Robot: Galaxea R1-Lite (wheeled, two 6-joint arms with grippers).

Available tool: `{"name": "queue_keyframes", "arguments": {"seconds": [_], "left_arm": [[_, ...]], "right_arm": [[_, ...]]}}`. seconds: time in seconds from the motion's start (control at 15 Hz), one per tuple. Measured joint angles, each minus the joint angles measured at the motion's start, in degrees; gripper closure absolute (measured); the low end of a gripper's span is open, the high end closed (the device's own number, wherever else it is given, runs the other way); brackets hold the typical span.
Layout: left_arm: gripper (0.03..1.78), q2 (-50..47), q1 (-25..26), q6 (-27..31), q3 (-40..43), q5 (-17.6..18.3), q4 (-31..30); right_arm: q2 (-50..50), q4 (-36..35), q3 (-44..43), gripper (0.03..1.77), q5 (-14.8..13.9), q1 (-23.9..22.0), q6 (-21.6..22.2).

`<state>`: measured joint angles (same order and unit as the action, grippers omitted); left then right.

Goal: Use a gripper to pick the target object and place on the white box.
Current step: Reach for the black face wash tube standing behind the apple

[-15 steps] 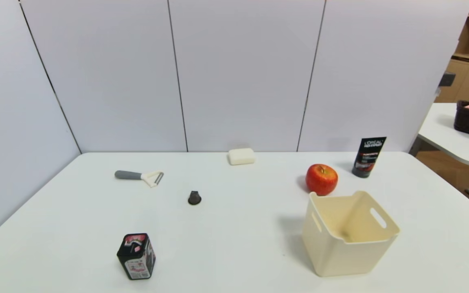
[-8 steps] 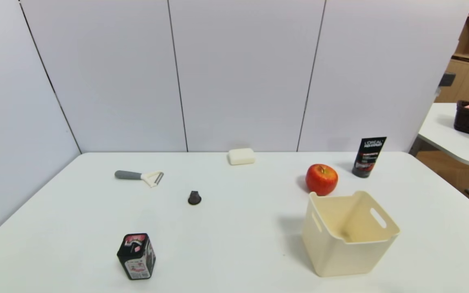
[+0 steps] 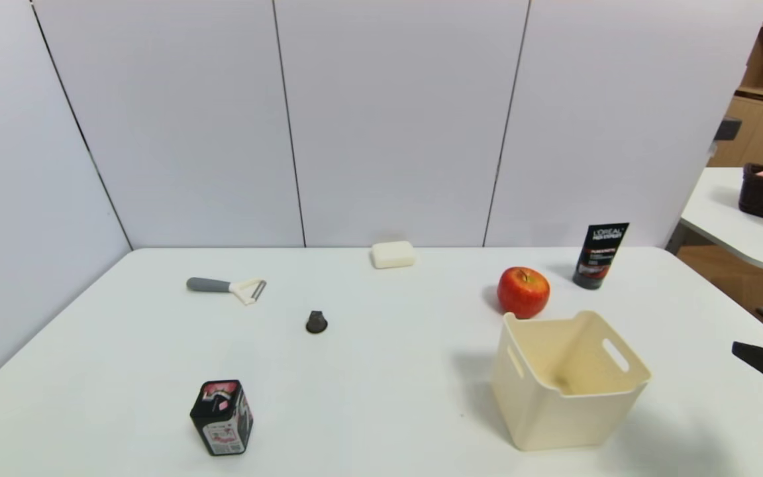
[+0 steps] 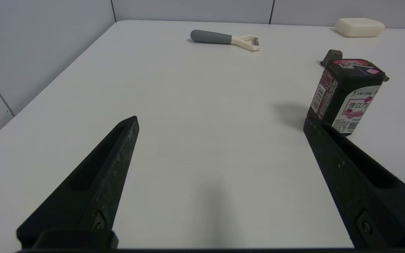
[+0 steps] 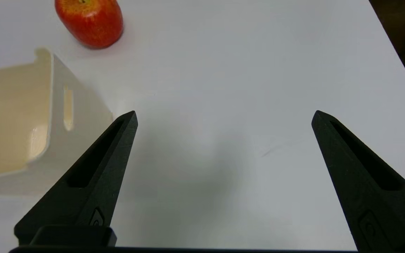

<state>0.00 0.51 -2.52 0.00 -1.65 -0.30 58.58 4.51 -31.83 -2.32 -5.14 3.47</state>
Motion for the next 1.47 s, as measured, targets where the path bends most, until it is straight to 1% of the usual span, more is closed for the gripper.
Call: {"name": "queue_keyframes", "arguments": {"seconds": [0.13,0.4,0.53,0.73,0.93,1.07,1.2,1.33,1.47], "left_arm": [[0.12,0.00,0.00,0.00,0.00,0.02,-0.02],[0.12,0.00,0.00,0.02,0.00,0.00,-0.02],[0.12,0.00,0.00,0.02,0.00,0.02,0.00],[0.12,0.00,0.00,0.00,0.00,0.02,-0.02],[0.12,0.00,0.00,0.00,0.00,0.00,0.00],[0.12,0.00,0.00,0.02,0.00,0.00,0.00],[0.12,0.00,0.00,0.00,0.00,0.00,-0.02],[0.12,0.00,0.00,0.00,0.00,0.00,-0.02],[0.12,0.00,0.00,0.00,0.00,0.00,-0.02]], "right_arm": [[5.81,-3.13,-1.94,0.09,0.04,-1.08,-0.06],[16.36,-13.63,-2.67,0.09,0.01,-2.02,-0.87],[21.86,-20.14,-2.76,0.09,0.04,-2.10,-1.37],[30.61,-33.32,-2.76,0.09,0.11,-2.10,-3.15],[40.66,-49.47,-2.82,0.09,0.52,-2.07,-4.85],[46.91,-57.93,-2.76,0.09,1.48,-2.05,-6.00],[52.42,-63.68,-3.67,0.09,2.89,-1.99,-6.34],[56.89,-67.77,-5.38,0.09,4.43,-1.82,-6.50],[60.81,-70.02,-7.39,0.09,6.80,-1.68,-6.72]]}}
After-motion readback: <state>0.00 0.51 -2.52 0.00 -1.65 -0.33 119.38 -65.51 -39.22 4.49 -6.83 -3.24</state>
